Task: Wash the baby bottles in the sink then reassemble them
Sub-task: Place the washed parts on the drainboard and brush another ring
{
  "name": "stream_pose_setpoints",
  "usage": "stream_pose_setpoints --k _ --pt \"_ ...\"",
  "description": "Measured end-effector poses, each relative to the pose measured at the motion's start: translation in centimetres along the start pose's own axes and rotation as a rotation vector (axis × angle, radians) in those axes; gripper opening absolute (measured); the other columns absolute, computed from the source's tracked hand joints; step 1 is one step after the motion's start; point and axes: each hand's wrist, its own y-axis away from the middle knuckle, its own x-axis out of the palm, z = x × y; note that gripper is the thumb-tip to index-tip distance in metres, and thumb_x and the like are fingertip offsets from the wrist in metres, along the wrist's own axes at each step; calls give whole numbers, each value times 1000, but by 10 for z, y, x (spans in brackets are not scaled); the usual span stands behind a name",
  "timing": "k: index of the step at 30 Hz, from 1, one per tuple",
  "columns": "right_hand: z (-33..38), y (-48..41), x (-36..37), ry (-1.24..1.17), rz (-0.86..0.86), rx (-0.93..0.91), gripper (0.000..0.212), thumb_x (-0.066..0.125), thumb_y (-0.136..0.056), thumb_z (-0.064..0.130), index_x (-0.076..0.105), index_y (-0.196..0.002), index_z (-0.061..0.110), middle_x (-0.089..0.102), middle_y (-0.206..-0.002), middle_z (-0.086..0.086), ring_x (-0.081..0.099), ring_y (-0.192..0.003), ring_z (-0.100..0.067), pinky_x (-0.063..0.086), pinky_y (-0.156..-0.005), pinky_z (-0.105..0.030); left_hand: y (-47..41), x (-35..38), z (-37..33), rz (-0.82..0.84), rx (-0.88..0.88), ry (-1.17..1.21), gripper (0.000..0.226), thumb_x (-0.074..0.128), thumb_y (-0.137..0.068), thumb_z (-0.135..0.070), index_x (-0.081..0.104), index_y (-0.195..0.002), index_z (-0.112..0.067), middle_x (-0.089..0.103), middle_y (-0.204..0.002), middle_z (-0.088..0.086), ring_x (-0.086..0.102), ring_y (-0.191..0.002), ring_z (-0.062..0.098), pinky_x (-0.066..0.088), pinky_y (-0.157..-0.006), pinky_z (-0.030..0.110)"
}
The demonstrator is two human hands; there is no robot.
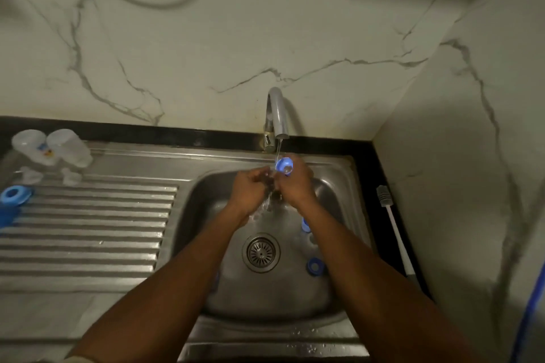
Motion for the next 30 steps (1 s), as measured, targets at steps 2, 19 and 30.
stream_pose_setpoints --k 2,19,30 --pt "5 0 -4 304 155 -89 11 68 -88 11 64 -97 8 64 -90 -5 61 -79 -18 45 -63 -22 14 1 2 -2 41 -80 38 48 -93 13 66 -112 -15 66 -87 -9 65 -79 8 50 -60 10" --pt "-60 115 19 113 445 217 16 51 -98 12 60 -90 2 61 -65 -7 58 -54 -16 53 -62 -35 125 18 43 -171 -200 -340 39 61 -95 -27 60 -127 -4 67 -116 9 64 -114 24 53 -95 36" --pt "117 128 -73 -121 116 -631 54 56 -98 31 38 -146 15 63 -95 12 64 -91 -9 50 -84 -20 152 32 -92 -514 759 -142 53 52 -98 -32 42 -144 -7 43 -147 8 45 -136 18 43 -110 34"
